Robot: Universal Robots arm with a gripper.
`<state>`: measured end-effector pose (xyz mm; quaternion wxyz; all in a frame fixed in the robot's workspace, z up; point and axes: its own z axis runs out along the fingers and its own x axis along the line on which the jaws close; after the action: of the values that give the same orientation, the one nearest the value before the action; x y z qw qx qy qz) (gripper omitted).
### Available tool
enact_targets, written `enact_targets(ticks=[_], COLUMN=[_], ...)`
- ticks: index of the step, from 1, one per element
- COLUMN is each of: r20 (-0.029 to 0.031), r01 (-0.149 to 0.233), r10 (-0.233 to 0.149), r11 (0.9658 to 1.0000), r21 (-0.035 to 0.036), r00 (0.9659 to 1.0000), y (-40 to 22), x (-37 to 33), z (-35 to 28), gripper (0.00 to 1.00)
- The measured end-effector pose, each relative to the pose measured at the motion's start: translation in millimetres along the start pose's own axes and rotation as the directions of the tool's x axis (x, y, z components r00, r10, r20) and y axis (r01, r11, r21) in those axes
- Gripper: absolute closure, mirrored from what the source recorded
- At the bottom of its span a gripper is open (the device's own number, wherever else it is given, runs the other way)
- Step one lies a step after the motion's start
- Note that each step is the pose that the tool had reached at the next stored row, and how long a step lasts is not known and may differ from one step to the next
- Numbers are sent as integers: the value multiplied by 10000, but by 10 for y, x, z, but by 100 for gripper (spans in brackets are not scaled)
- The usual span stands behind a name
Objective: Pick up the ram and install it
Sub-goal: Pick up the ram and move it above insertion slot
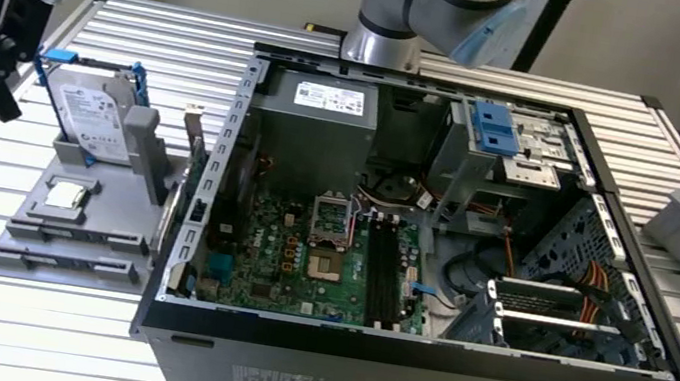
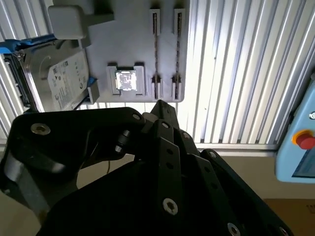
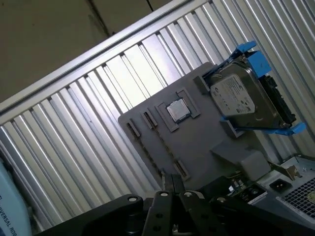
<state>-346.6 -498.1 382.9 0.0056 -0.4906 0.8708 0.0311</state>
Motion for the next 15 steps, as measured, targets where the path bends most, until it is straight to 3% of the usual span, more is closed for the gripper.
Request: enact_targets(ticks=[4,7,11,15], r20=[-21,-40,-64,-84], r01=[433,839,1377,1893], r10=[-433,-840,-1378,-1894], r11=[9991,9965,9904,9819], r21=[-18,-35,-60,-81], r00=[9991,9965,9904,9819], y=[0,0,0,0], x=[0,0,0,0], z=[0,0,0,0], gripper=[100,100,100,100])
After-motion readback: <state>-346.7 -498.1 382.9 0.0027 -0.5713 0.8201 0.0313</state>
